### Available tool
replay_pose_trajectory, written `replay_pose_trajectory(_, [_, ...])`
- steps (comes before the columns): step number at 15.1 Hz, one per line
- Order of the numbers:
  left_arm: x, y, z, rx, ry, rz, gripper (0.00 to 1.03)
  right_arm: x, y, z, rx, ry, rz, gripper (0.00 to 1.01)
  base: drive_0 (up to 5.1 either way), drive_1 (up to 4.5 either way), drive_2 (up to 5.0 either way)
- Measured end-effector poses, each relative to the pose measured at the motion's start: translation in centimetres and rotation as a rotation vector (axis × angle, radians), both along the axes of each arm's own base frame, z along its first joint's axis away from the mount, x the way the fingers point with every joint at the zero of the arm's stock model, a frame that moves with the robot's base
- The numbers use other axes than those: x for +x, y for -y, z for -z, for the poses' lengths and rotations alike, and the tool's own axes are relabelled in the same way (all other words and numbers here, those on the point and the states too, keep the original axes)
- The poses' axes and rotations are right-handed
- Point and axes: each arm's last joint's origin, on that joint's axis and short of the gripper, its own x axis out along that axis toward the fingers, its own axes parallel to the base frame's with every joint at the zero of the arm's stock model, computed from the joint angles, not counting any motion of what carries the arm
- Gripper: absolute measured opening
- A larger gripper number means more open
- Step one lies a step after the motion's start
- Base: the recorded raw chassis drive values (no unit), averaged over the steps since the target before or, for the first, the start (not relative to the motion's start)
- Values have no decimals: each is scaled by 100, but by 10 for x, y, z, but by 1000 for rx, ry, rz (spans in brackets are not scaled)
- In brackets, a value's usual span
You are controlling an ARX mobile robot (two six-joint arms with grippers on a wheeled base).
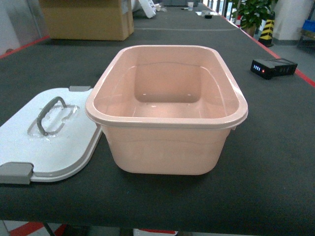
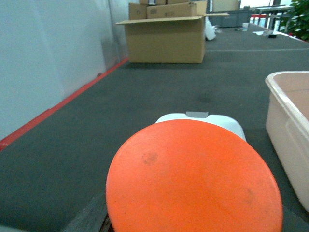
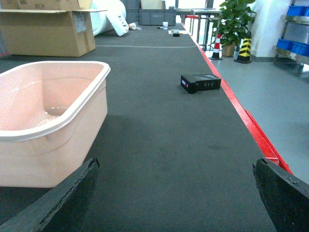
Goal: Pick capacitor and pack into box
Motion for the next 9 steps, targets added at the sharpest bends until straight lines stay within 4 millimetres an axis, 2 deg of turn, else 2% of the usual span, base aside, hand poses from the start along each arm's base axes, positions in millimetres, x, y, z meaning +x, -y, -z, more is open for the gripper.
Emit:
replay_pose_trajectory(3, [49,26,-32,24,103,157,44,0,0,0,0,0,0,98,0,0,0])
replay_pose_trajectory(4, [70,42,-39,23,122,193,44,0,0,0,0,0,0,98,0,0,0])
replay_pose_trajectory(5, [92,63,-38,26,108,241,44,0,0,0,0,0,0,98,0,0,0])
replay_pose_trajectory(8, [143,124,-16,46,-12,331,44,0,0,0,0,0,0,98,0,0,0])
replay_pose_trajectory(9, [158,138,-10,41,-38,341,44,0,0,0,0,0,0,98,0,0,0])
